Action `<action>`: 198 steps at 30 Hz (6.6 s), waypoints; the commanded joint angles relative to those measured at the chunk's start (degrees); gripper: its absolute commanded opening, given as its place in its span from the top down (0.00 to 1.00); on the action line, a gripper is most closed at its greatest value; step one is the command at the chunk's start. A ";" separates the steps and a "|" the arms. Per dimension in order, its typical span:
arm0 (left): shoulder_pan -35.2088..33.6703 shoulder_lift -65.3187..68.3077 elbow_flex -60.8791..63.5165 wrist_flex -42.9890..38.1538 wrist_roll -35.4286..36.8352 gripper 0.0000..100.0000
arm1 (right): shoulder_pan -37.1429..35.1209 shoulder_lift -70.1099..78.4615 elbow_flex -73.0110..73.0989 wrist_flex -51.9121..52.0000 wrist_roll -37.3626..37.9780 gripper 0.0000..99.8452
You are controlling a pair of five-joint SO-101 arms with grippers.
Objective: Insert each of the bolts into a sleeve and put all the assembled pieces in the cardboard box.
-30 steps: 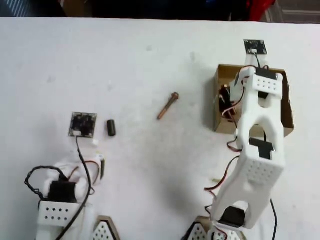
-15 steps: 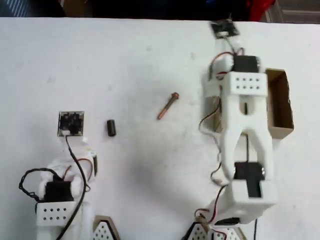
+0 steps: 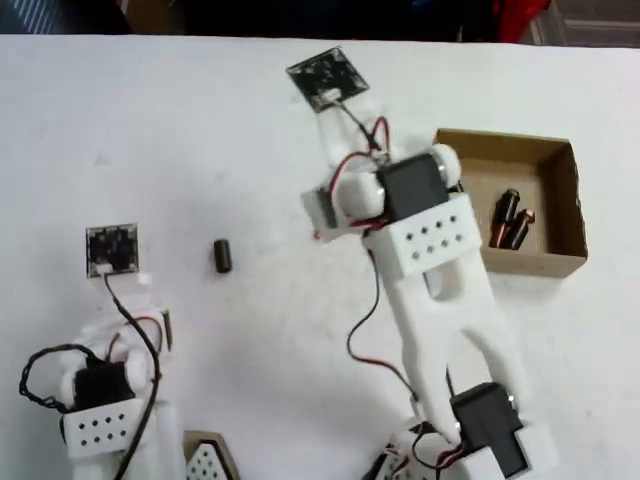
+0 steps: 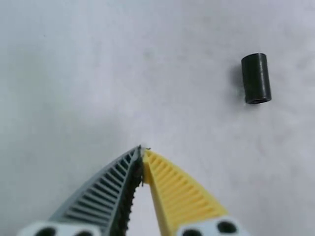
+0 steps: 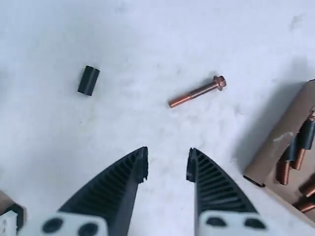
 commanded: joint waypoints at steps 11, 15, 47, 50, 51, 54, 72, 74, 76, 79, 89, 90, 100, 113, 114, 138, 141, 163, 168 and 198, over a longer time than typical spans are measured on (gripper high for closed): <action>-7.43 -0.75 -5.27 4.22 -1.05 0.98 | -6.99 11.74 3.08 -11.21 -8.26 0.88; -8.40 -0.75 -5.27 3.16 -0.88 0.98 | -10.07 15.96 2.99 -14.64 -9.05 0.88; -15.52 -0.75 -1.23 -5.89 -1.05 0.98 | -16.66 47.25 -36.48 -8.04 -17.58 0.88; -16.13 -0.75 -1.23 -5.89 -1.05 0.98 | -17.36 49.27 -37.19 -8.04 -17.67 0.88; -16.84 -0.75 -1.23 -6.07 -1.05 0.98 | -17.54 49.98 -37.36 -8.04 -17.67 0.88; -17.71 -0.75 -1.32 -6.15 -1.05 0.98 | -17.54 51.65 -37.89 -8.04 -17.85 0.88; -17.71 -0.75 -1.14 -6.24 -1.05 0.98 | -17.98 58.15 -37.89 -12.88 -18.11 0.88; -17.71 -0.75 -1.14 -6.24 -1.05 0.98 | -18.51 58.24 -37.89 -12.97 -18.11 0.88; -17.71 -0.75 -1.14 -6.24 -1.05 0.98 | -19.38 58.33 -37.89 -13.76 -18.11 0.88; -17.71 -0.75 -1.05 -6.24 -1.05 0.98 | -19.65 58.42 -37.36 -14.64 -18.20 0.88; -17.71 -0.75 -1.05 -6.24 -1.05 0.98 | -16.75 62.73 -38.86 -16.48 -25.67 0.88; -17.71 -0.75 -1.05 -6.24 -1.05 0.98 | -16.66 63.43 -39.12 -16.48 -26.11 0.88; -17.71 -0.75 -0.88 -6.24 -1.05 0.98 | -15.96 66.24 -41.93 -16.22 -26.29 0.89; -17.71 -0.75 -0.44 -6.68 -1.14 0.97 | -15.96 69.32 -41.93 -13.41 -26.11 0.89; -17.71 -0.75 -0.44 -6.68 -1.14 0.97 | -15.96 69.32 -41.93 -12.62 -26.11 0.89; -17.54 -0.75 -0.44 -6.68 -1.14 0.97 | -14.20 68.09 -43.08 -1.63 -20.66 0.98; -17.45 -0.75 -0.35 -6.51 -1.14 0.97 | -13.32 65.89 -45.36 2.86 -14.24 0.98; -14.55 -0.75 0.53 -6.51 -1.05 0.97 | -2.42 19.30 -26.64 2.86 -4.66 0.98; -14.11 -0.75 0.53 -6.42 -1.05 0.97 | 0.66 5.93 -16.09 2.86 0.18 0.98; 9.01 -0.48 -14.07 9.05 -11.52 0.98 | 9.63 -49.54 60.57 -28.88 5.27 0.98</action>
